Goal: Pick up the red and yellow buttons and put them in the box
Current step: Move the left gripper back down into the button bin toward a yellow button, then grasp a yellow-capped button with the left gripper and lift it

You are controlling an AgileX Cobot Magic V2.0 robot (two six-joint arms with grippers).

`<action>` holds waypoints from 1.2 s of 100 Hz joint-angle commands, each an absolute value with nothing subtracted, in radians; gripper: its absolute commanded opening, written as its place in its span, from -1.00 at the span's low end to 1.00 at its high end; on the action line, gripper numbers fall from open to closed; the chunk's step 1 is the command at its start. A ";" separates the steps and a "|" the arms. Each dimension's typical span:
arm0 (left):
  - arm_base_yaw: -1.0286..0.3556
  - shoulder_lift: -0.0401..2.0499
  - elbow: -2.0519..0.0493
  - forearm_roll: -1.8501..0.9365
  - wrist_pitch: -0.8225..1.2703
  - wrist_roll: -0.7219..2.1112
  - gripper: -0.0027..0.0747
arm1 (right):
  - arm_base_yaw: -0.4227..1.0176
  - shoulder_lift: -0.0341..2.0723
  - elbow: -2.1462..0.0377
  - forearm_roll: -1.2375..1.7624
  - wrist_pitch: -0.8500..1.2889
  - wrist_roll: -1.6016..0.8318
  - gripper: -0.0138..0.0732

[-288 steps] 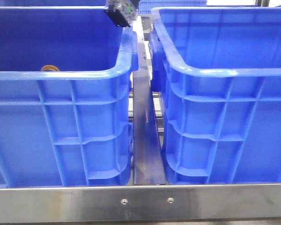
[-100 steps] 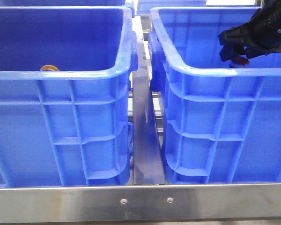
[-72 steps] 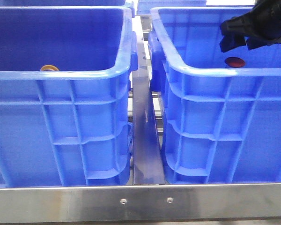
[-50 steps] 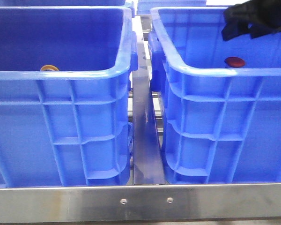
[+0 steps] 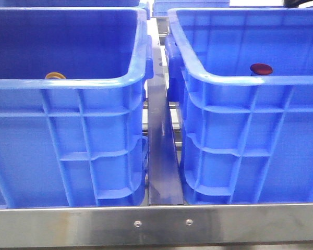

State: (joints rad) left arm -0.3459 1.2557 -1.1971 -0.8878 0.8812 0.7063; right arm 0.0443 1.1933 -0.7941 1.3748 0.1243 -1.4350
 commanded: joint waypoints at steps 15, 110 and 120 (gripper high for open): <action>-0.354 1.210 -1.231 -0.728 0.799 0.569 0.58 | 0.043 0.984 -0.725 1.380 0.125 -1.445 0.50; -0.354 1.604 -1.511 0.052 1.089 -0.235 0.58 | 0.043 0.913 -0.712 1.380 0.123 -1.445 0.50; -0.354 1.670 -1.549 0.052 1.095 -0.235 0.58 | 0.043 0.913 -0.712 1.380 0.123 -1.445 0.50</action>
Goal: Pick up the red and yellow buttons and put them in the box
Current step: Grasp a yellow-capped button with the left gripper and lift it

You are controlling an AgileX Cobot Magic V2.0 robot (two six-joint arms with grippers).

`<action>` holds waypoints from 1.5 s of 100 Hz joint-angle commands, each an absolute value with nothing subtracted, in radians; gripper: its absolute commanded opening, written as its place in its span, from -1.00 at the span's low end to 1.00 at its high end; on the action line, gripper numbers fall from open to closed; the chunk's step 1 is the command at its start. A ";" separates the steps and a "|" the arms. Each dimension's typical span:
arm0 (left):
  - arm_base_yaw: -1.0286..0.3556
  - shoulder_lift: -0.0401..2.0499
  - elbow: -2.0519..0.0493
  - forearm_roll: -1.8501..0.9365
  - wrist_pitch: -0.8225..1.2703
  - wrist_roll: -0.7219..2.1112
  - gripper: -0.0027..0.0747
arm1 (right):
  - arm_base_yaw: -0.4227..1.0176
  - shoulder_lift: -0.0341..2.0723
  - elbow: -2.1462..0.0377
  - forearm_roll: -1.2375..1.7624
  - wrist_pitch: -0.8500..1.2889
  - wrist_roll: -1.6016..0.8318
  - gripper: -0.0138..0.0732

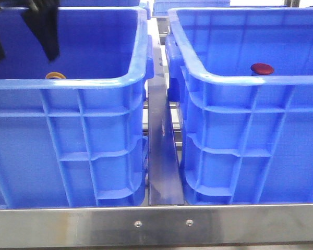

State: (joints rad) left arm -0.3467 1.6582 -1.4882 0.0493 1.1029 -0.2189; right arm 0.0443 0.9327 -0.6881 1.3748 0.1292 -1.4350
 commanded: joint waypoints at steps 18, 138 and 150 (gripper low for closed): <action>-0.354 1.765 -1.587 0.057 1.087 -0.238 0.58 | 0.043 0.913 -0.712 1.380 0.123 -1.445 0.50; -0.374 1.703 -1.586 0.071 1.017 -0.229 -0.61 | 0.043 0.913 -0.712 1.380 0.123 -1.445 0.50; -0.391 1.622 -1.586 0.031 1.010 -0.178 -0.61 | 0.043 0.913 -0.712 1.380 0.123 -1.445 0.50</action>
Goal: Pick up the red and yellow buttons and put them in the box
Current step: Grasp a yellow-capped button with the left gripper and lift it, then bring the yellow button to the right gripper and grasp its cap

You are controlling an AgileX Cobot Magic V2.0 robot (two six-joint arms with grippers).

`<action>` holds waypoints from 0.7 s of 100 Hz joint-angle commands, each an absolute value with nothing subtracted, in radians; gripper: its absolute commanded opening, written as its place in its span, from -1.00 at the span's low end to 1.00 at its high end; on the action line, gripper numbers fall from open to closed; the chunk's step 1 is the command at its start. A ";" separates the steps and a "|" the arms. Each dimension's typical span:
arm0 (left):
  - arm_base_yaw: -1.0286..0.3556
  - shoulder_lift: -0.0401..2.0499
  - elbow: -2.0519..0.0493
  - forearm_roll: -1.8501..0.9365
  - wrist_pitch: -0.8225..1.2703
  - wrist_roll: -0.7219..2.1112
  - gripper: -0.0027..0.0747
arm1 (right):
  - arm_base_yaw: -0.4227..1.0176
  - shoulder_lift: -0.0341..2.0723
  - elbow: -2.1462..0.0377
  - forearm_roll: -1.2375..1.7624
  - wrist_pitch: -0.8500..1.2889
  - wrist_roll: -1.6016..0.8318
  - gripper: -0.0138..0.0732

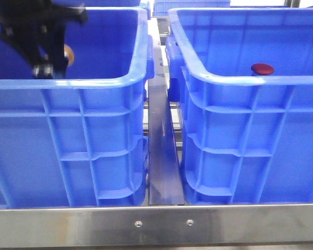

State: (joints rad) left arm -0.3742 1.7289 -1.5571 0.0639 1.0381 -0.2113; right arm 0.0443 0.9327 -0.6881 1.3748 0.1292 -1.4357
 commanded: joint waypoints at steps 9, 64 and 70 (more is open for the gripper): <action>-0.399 1.560 -1.586 -0.072 1.012 -0.087 -0.61 | 0.043 0.913 -0.712 1.380 0.123 -1.445 0.50; -0.609 1.484 -1.586 -0.424 1.059 0.327 -0.61 | 0.043 0.913 -0.712 1.386 0.126 -1.445 0.50; -0.631 1.491 -1.586 -0.424 1.061 0.329 -0.61 | 0.043 0.913 -0.712 1.392 0.126 -1.445 0.50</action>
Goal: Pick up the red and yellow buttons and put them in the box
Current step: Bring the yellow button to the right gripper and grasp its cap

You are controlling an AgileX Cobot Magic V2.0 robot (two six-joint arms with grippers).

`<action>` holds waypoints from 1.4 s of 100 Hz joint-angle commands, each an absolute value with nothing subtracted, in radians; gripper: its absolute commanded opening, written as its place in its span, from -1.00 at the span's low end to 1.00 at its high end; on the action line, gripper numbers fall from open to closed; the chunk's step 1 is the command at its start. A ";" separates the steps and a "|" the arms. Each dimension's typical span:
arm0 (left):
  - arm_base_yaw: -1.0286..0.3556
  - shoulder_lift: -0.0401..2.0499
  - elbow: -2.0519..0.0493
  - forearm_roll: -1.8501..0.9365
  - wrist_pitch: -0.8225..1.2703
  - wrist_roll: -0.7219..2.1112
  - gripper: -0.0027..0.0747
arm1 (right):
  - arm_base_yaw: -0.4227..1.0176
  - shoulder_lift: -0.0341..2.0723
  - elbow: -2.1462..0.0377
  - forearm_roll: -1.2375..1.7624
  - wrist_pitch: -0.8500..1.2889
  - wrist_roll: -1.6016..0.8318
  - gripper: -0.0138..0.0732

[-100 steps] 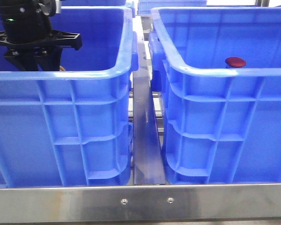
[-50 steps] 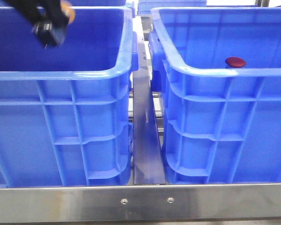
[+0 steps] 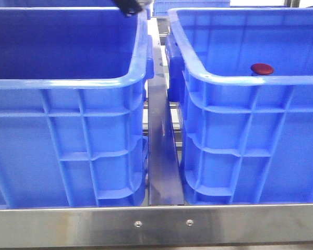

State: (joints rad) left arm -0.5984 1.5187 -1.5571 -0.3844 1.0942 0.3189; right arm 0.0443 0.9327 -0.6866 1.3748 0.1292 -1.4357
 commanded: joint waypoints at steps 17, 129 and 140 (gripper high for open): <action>-0.653 1.510 -1.586 -0.425 1.062 0.329 -0.61 | 0.043 0.913 -0.714 1.431 0.125 -1.445 0.50; -0.653 1.515 -1.586 -0.427 1.062 0.329 -0.61 | 0.081 1.460 -1.088 1.522 1.167 -0.746 0.50; -0.653 1.515 -1.586 -0.427 1.062 0.329 -0.61 | 0.107 1.460 -1.088 1.521 1.151 -0.748 0.50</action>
State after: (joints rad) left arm -0.6453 1.5500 -1.5571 -0.3866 1.0963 0.3276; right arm 0.0915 1.4914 -1.0529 1.4642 1.1177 -0.7464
